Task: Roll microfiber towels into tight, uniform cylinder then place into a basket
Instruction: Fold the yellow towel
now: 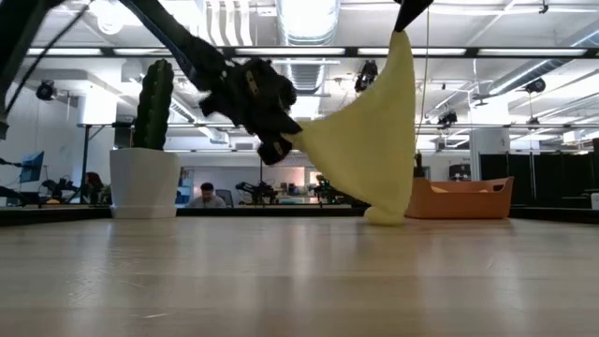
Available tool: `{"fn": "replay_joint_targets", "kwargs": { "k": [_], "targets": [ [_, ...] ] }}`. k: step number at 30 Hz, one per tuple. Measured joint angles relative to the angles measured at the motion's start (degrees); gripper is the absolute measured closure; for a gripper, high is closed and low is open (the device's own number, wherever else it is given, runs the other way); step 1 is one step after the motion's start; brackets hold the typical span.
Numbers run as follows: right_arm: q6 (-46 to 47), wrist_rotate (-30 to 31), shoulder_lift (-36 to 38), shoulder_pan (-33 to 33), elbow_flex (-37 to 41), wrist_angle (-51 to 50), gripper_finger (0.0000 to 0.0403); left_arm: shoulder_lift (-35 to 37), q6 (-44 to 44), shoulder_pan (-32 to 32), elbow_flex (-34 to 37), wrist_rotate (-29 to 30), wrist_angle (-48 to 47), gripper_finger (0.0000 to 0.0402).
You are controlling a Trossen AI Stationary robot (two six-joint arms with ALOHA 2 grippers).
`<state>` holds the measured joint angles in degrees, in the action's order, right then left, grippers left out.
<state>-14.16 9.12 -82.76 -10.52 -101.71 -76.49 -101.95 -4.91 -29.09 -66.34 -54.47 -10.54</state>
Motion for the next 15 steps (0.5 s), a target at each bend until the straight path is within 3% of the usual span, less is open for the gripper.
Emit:
{"fn": "replay_joint_targets", "kwargs": {
  "k": [3, 6, 15],
  "targets": [
    [0.0, 1.1, 0.0, -1.8, 0.3, 0.2, 0.0394, 5.7, -4.3, -0.1, -0.2, 7.8, -10.9, 0.0401],
    [-1.3, 2.9, 0.0, -4.6, 1.2, 3.3, 0.0394, 12.0, -6.1, -0.2, -0.2, 19.2, -18.0, 0.0401],
    [-4.0, 0.7, -0.3, -15.0, 6.5, 18.7, 0.0394, 29.4, -6.1, -0.2, -2.2, 55.7, -23.3, 0.0401]
  ]
}}
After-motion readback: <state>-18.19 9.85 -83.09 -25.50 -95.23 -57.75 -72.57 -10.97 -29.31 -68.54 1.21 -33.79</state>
